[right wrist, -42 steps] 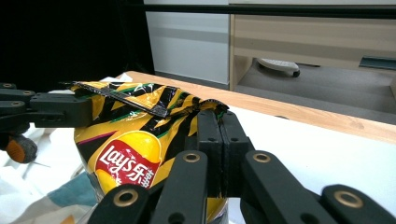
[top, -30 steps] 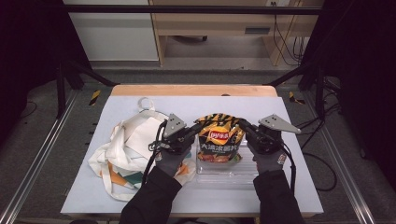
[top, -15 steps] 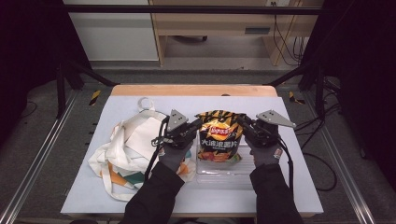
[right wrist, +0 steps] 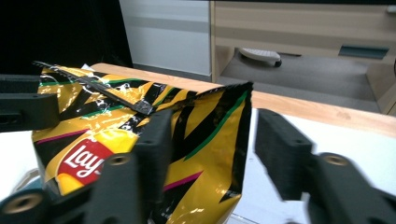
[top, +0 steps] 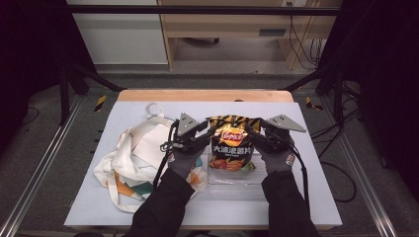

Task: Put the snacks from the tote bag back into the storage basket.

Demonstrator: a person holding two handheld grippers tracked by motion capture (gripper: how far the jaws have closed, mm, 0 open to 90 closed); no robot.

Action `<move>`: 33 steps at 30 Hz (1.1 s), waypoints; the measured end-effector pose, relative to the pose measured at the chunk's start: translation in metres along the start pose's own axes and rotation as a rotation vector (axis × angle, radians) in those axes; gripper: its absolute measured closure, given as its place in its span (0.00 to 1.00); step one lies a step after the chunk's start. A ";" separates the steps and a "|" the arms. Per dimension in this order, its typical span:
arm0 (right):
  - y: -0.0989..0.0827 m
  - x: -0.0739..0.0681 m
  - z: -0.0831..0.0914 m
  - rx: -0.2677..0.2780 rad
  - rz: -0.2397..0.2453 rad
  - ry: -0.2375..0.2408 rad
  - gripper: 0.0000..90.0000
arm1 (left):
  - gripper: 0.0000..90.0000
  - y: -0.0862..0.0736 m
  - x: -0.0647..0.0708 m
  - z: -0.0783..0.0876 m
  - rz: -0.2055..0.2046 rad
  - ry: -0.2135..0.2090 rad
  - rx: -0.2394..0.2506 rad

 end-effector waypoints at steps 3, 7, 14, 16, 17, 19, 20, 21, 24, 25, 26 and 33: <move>0.002 0.001 0.003 0.018 -0.003 0.007 0.37 | 0.55 0.000 -0.001 0.003 0.001 -0.003 -0.014; 0.006 0.004 0.011 0.046 -0.001 0.014 0.27 | 0.49 0.000 -0.003 0.010 -0.006 -0.006 -0.025; 0.010 0.007 0.026 0.069 -0.010 0.036 0.17 | 0.46 0.002 -0.010 0.029 0.026 -0.048 -0.013; 0.008 0.006 0.030 0.072 -0.003 0.045 0.15 | 0.46 0.002 -0.012 0.036 0.025 -0.051 -0.012; 0.008 0.005 0.032 0.071 -0.001 0.050 0.14 | 0.45 0.002 -0.013 0.040 0.022 -0.050 -0.014; 0.007 0.005 0.035 0.072 0.009 0.055 0.13 | 0.44 0.002 -0.015 0.047 0.007 -0.047 -0.020; 0.007 0.005 0.037 0.074 0.009 0.056 0.12 | 0.44 0.001 -0.016 0.051 -0.002 -0.043 -0.023; 0.006 0.005 0.039 0.073 0.008 0.057 0.12 | 0.44 0.001 -0.017 0.055 -0.010 -0.041 -0.028; 0.005 0.006 0.043 0.081 0.014 0.060 0.12 | 0.42 -0.001 -0.020 0.067 -0.012 -0.048 -0.024; 0.004 0.007 0.043 0.081 0.019 0.058 0.11 | 0.41 -0.002 -0.020 0.070 -0.011 -0.049 -0.025; 0.003 0.007 0.044 0.079 0.017 0.056 0.11 | 0.41 -0.004 -0.021 0.073 -0.016 -0.049 -0.033; -0.006 0.011 0.048 0.064 0.038 0.063 0.09 | 0.38 -0.016 -0.026 0.092 -0.047 -0.034 -0.065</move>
Point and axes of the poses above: each handheld gripper's, and its own axes: z roughly backward along the jaws, y roughly out of its top, x roughly to its right, the point moved 5 cm from there along -z, roughly forward along the jaws, and after that the axes turned 13 degrees about -y, right-handed, at the moved point
